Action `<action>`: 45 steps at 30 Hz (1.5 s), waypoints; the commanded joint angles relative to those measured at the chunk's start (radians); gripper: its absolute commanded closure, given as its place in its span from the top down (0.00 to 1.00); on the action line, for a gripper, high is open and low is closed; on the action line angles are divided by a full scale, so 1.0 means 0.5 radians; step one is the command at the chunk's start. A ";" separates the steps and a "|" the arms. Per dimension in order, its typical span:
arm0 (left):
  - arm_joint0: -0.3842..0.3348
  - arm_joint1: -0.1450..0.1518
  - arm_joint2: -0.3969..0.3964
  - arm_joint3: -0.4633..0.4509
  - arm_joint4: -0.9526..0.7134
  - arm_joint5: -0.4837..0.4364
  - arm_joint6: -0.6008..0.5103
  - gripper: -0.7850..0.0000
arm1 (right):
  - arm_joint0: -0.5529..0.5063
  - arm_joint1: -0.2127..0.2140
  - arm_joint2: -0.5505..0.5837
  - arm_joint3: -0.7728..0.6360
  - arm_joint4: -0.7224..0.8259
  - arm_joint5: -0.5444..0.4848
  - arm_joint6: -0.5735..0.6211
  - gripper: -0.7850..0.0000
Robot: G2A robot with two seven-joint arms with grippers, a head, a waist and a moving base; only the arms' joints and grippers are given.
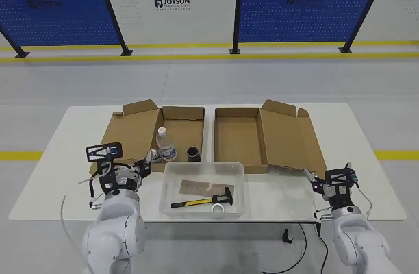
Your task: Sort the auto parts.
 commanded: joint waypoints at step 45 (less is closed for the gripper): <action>0.126 -0.017 -0.023 -0.036 0.079 0.214 0.012 1.00 | 1.021 -0.002 -0.443 -0.290 0.351 -0.830 1.587 1.00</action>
